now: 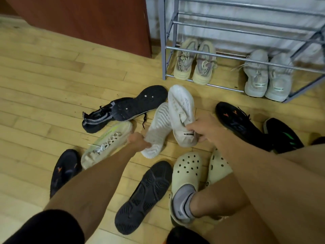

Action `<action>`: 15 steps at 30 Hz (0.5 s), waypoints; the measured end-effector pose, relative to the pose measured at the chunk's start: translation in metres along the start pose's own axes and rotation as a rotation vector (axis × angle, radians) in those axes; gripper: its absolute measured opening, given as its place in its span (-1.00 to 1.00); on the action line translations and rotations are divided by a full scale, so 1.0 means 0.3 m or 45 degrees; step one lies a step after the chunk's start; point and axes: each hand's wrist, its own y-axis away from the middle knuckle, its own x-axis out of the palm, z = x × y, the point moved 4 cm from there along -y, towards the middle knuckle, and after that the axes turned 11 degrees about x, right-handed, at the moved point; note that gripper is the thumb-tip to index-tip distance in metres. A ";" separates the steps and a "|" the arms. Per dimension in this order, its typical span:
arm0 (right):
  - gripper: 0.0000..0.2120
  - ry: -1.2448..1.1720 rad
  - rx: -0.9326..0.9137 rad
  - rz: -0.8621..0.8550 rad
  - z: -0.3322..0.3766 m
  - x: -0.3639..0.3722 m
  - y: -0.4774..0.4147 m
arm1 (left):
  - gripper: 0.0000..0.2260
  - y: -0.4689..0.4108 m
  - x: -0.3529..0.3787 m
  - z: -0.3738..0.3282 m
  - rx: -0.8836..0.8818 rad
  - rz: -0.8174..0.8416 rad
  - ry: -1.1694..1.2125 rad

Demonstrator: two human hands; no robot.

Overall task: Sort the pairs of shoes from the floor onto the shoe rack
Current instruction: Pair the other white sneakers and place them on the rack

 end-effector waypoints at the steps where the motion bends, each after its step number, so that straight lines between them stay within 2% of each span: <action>1: -0.61 -0.013 0.000 0.003 -0.003 -0.001 0.011 | -0.45 0.019 0.017 0.007 -0.013 0.015 0.040; 6: -0.60 -0.098 -0.032 0.016 -0.005 0.007 0.083 | -0.70 0.099 0.049 0.029 -0.027 -0.027 0.350; 8: -0.62 -0.109 -0.039 0.016 -0.004 0.011 0.106 | -0.71 0.126 0.029 0.020 -0.003 -0.043 0.394; 11: -0.67 -0.120 -0.061 0.011 0.002 0.020 0.138 | -0.60 0.159 -0.035 0.013 0.085 -0.164 0.183; 15: -0.69 -0.140 -0.079 0.019 0.013 0.046 0.174 | -0.50 0.225 -0.108 0.040 0.330 -0.408 -0.347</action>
